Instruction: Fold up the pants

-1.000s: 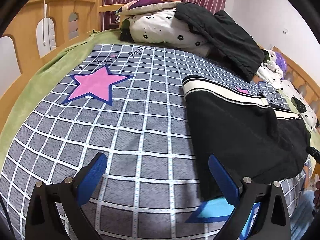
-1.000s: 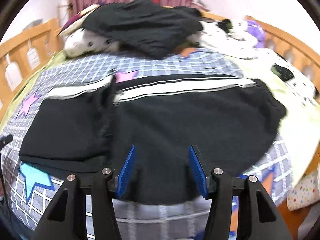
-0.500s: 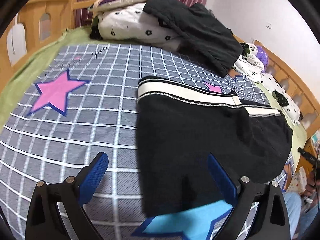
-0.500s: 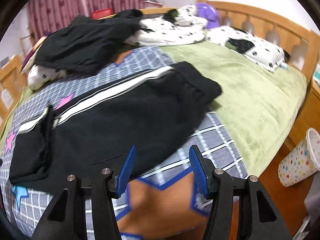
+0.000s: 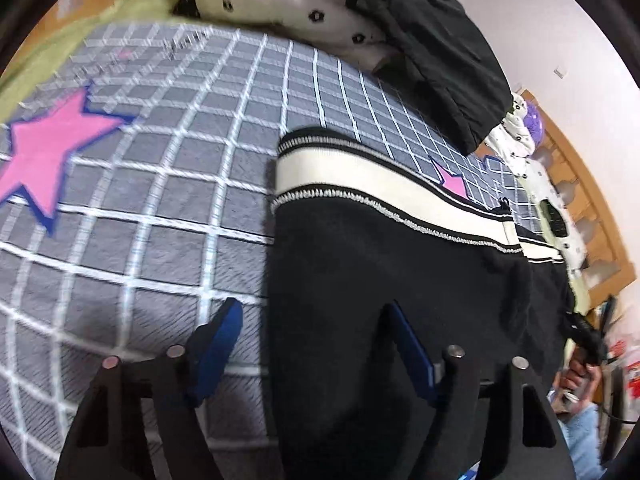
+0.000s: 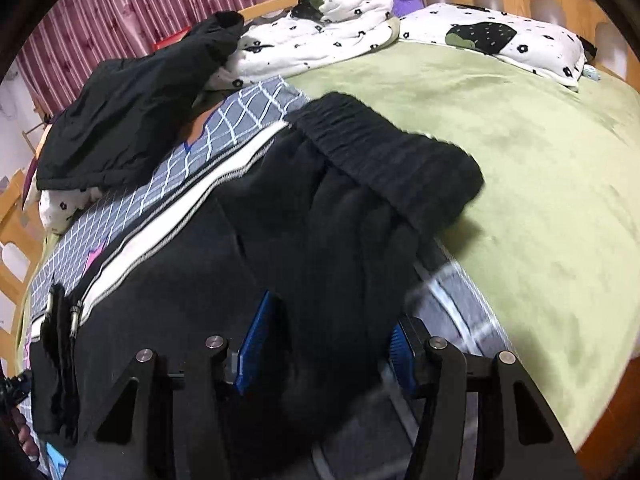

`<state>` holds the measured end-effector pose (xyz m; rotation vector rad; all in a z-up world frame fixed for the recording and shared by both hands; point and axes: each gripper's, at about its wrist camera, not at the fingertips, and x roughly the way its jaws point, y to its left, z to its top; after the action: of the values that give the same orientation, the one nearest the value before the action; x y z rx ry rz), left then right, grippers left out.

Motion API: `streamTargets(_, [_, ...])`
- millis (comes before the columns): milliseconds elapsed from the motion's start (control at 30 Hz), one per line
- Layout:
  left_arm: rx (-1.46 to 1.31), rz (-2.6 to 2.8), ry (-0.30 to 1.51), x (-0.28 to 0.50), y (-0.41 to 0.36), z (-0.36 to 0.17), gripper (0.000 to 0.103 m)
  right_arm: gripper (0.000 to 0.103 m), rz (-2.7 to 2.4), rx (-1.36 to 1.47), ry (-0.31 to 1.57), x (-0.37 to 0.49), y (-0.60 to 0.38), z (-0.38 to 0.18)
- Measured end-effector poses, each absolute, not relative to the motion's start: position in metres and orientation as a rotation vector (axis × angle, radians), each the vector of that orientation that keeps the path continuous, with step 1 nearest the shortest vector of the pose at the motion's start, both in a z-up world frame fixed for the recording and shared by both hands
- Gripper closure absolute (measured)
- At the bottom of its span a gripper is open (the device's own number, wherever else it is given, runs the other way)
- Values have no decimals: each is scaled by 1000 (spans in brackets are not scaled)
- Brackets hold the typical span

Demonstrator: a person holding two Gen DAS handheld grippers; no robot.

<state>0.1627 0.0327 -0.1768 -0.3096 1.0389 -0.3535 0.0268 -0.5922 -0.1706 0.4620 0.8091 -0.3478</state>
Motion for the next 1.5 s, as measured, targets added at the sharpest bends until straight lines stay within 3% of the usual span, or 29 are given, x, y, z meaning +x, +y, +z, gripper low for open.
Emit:
streamTargets(67, [-311,-365,1051,169,28,-183,39,54,-348,476,804,35,-595,-173])
streamTargets(133, [-291,-377,1043,172,21,-182,51,62,-352,479,803,41,-597,-173])
streamTargets(233, [-280,-361,1024,171,13,-176,81,84,-387,440,779,42,-593,-163])
streamTargets(267, [-250,-360,988,166,7,-166,89,86,-390,425,758,39,-590,-156])
streamTargets(300, [-218,-355,965,163,1,-159,92,88,-397,397,735,38,-584,-148])
streamTargets(667, [-252,-463,774,161,-14,-54,94,92,-390,176,550,60,-493,-12])
streamTargets(967, [-265,-361,681,155,76,6,93,92,-257,137,428,81,-400,73])
streamTargets(1133, [-254,-223,774,164,134,-35,93,92,-166,165,507,104,-369,32])
streamTargets(1333, [-139,-69,941,183,156,-128,93,92,-276,213,761,138,-381,-92])
streamTargets(1500, [-281,-126,984,189,181,-137,91,91,-302,414,822,121,-422,-139])
